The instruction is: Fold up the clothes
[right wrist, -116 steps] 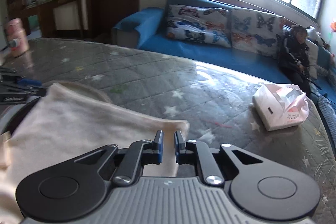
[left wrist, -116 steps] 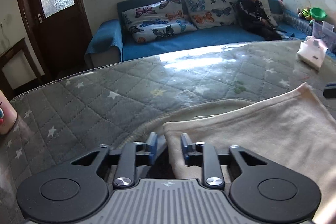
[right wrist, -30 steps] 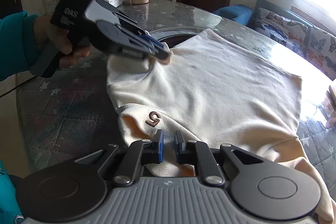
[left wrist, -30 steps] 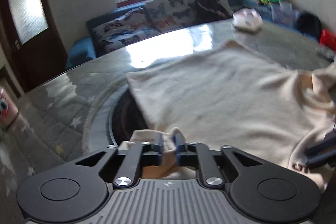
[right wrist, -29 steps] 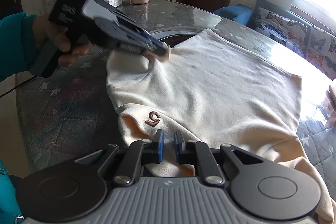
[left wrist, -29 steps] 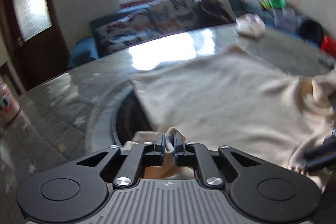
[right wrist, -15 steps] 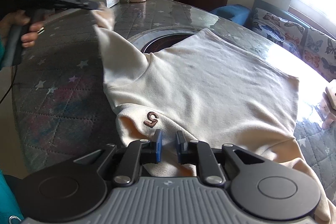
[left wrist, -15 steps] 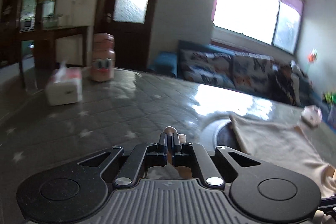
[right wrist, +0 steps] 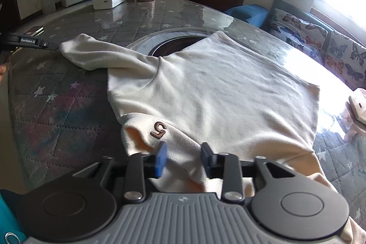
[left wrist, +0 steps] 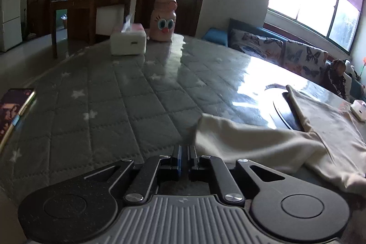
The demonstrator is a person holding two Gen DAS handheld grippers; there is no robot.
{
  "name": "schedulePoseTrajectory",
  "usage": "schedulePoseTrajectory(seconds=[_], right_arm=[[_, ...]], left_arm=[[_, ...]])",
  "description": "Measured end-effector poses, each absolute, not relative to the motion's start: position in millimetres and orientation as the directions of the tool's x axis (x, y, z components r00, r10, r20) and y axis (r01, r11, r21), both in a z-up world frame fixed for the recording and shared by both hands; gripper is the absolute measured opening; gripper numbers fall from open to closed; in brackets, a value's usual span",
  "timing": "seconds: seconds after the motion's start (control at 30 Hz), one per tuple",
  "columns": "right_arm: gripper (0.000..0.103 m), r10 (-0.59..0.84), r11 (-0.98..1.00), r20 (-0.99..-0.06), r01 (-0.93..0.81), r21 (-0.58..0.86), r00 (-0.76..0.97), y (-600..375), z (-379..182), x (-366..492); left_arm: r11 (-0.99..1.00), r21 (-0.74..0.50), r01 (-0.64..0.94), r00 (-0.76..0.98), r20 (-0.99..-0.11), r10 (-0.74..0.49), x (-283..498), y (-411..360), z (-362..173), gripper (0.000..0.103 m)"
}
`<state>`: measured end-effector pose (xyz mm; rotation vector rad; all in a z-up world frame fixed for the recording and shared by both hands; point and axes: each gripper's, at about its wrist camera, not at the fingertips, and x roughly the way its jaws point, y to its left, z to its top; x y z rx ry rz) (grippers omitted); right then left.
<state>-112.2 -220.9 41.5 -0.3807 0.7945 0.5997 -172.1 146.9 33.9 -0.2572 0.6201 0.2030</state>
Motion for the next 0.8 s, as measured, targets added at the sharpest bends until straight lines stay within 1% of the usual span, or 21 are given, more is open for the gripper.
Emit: schedulePoseTrajectory(seconds=[0.03,0.07,0.1,0.13,0.17,0.2,0.23,0.27,0.3,0.33,0.37,0.4,0.43,0.47,0.5,0.57,0.6,0.73,0.8], right_arm=[[0.047,0.358,0.773,-0.753,-0.627,-0.092,0.552,-221,43,-113],[0.048,0.361,0.775,-0.75,-0.625,-0.089,0.555,-222,44,-114],[0.052,0.364,0.777,-0.747,-0.624,-0.087,0.557,-221,45,-114],[0.057,0.365,0.78,-0.743,-0.62,-0.086,0.561,-221,46,-115],[0.065,0.365,0.783,-0.739,-0.616,-0.086,0.566,-221,46,-115],[0.071,0.364,0.786,-0.735,-0.612,-0.086,0.572,-221,47,-116],[0.073,0.365,0.79,-0.731,-0.607,-0.084,0.577,-221,48,-116],[0.079,0.367,0.795,-0.726,-0.601,-0.08,0.582,-222,48,-116],[0.083,0.369,0.802,-0.721,-0.593,-0.073,0.587,-222,49,-117],[0.087,0.372,0.808,-0.715,-0.585,-0.064,0.591,-224,51,-117],[0.088,0.376,0.813,-0.712,-0.58,-0.055,0.594,-225,52,-117],[0.09,0.379,0.816,-0.709,-0.576,-0.047,0.595,-226,52,-117],[0.092,0.381,0.82,-0.706,-0.571,-0.04,0.597,-227,53,-117],[0.095,0.383,0.822,-0.705,-0.569,-0.035,0.597,-228,53,-116],[0.096,0.383,0.823,-0.706,-0.567,-0.032,0.595,-228,52,-116],[0.096,0.382,0.825,-0.709,-0.565,-0.027,0.592,-229,50,-115],[0.096,0.378,0.827,-0.713,-0.562,-0.027,0.591,-229,48,-115],[0.097,0.363,0.836,-0.728,-0.548,-0.02,0.581,-230,40,-112],[0.097,0.358,0.839,-0.736,-0.544,-0.017,0.574,-230,36,-112]], left_arm=[[0.95,-0.176,-0.259,0.802,-0.587,0.109,-169,147,37,0.02],[0.953,-0.169,-0.253,0.81,-0.576,0.113,-164,144,41,0.032],[0.957,-0.158,-0.243,0.818,-0.564,0.115,-158,141,44,0.042],[0.963,-0.145,-0.227,0.823,-0.557,0.111,-152,138,46,0.045],[0.969,-0.13,-0.21,0.826,-0.555,0.105,-144,134,46,0.047],[0.974,-0.116,-0.194,0.824,-0.558,0.097,-136,131,45,0.049],[0.978,-0.105,-0.179,0.818,-0.569,0.089,-128,129,43,0.049],[0.981,-0.096,-0.167,0.811,-0.58,0.081,-119,128,40,0.049],[0.984,-0.087,-0.154,0.803,-0.591,0.073,-110,126,36,0.049],[0.986,-0.081,-0.146,0.793,-0.605,0.068,-103,125,32,0.048],[0.987,-0.077,-0.144,0.781,-0.621,0.065,-98,123,28,0.046],[0.988,-0.075,-0.137,0.772,-0.633,0.059,-93,122,23,0.038],[0.989,-0.067,-0.129,0.772,-0.633,0.058,-91,120,21,0.032],[0.991,-0.05,-0.124,0.777,-0.626,0.066,-91,117,20,0.022],[0.992,-0.045,-0.12,0.782,-0.62,0.066,-90,116,20,0.018],[0.992,-0.044,-0.115,0.794,-0.604,0.065,-88,115,24,0.015],[0.994,-0.025,-0.11,0.805,-0.589,0.074,-86,114,28,0.013],[0.992,0.1,-0.073,0.865,-0.489,0.113,-81,103,47,0.013],[0.981,0.183,-0.061,0.892,-0.432,0.136,-79,94,50,0.013]])
